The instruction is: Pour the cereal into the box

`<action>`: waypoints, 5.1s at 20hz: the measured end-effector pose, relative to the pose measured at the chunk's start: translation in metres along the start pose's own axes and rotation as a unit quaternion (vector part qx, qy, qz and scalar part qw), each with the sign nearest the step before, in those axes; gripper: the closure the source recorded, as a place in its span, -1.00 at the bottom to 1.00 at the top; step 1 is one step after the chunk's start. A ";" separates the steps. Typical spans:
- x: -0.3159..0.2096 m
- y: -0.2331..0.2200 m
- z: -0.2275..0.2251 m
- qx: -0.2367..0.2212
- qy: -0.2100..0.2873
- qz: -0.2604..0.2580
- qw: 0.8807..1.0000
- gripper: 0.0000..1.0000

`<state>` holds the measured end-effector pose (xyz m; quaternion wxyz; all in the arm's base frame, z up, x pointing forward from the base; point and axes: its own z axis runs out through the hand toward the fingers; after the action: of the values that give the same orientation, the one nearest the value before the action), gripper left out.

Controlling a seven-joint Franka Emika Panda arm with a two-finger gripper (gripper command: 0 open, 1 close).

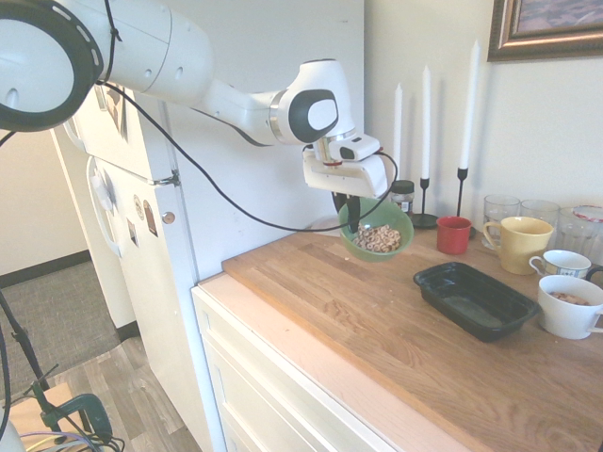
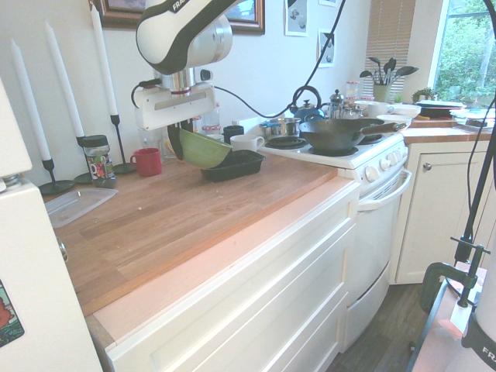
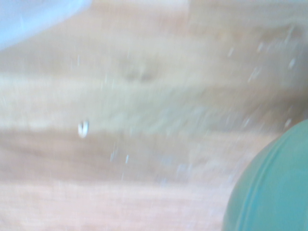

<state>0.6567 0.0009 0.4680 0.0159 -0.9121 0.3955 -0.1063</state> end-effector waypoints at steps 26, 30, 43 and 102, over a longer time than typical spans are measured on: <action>0.197 0.090 0.052 0.201 -0.214 0.080 0.952 1.00; 0.206 0.100 0.069 0.229 -0.238 0.087 0.940 1.00; 0.228 0.146 0.081 0.330 -0.306 0.103 0.887 1.00; 0.093 -0.080 -0.008 -0.044 0.004 -0.055 0.997 1.00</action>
<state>0.7736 -0.0111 0.5021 -0.0316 -0.9320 0.3488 -0.0929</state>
